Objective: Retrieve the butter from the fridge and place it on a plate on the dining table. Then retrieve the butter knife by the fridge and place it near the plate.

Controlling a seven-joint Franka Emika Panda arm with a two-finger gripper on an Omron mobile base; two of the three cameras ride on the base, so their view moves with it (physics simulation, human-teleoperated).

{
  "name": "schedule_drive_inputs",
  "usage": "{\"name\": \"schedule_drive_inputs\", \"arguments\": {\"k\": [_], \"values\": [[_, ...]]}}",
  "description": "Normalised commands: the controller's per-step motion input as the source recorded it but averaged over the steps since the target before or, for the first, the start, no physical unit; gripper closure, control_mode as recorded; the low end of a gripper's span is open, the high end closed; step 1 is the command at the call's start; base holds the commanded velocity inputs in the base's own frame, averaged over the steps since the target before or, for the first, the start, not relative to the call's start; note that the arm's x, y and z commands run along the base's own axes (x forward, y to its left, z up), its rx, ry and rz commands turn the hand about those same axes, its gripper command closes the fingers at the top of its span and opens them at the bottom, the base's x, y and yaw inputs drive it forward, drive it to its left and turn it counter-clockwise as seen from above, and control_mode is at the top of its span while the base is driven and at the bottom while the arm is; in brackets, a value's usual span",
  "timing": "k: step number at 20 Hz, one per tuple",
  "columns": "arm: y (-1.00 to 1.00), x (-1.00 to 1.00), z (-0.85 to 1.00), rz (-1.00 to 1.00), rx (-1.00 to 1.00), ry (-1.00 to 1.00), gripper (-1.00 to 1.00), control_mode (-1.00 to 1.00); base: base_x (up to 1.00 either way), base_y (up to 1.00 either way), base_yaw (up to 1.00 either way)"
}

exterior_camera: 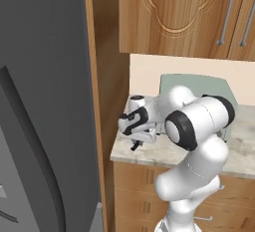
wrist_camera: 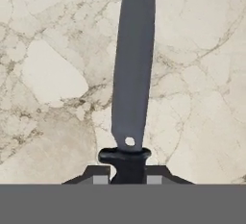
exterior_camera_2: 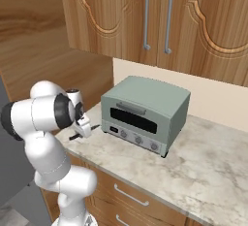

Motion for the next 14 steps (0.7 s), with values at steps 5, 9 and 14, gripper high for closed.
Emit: {"name": "schedule_drive_inputs", "arguments": {"k": [5,9,14], "values": [[0.0,-0.48,0.25,0.15,0.0,0.01,1.0,-1.0,0.0,0.0,0.0],[-0.01,-0.53,0.45,0.32,-0.01,0.0,1.0,-1.0,0.0,0.0,0.0],[-0.16,-0.57,0.51,0.27,-0.02,0.0,1.0,-1.0,0.0,0.0,0.0]]}}
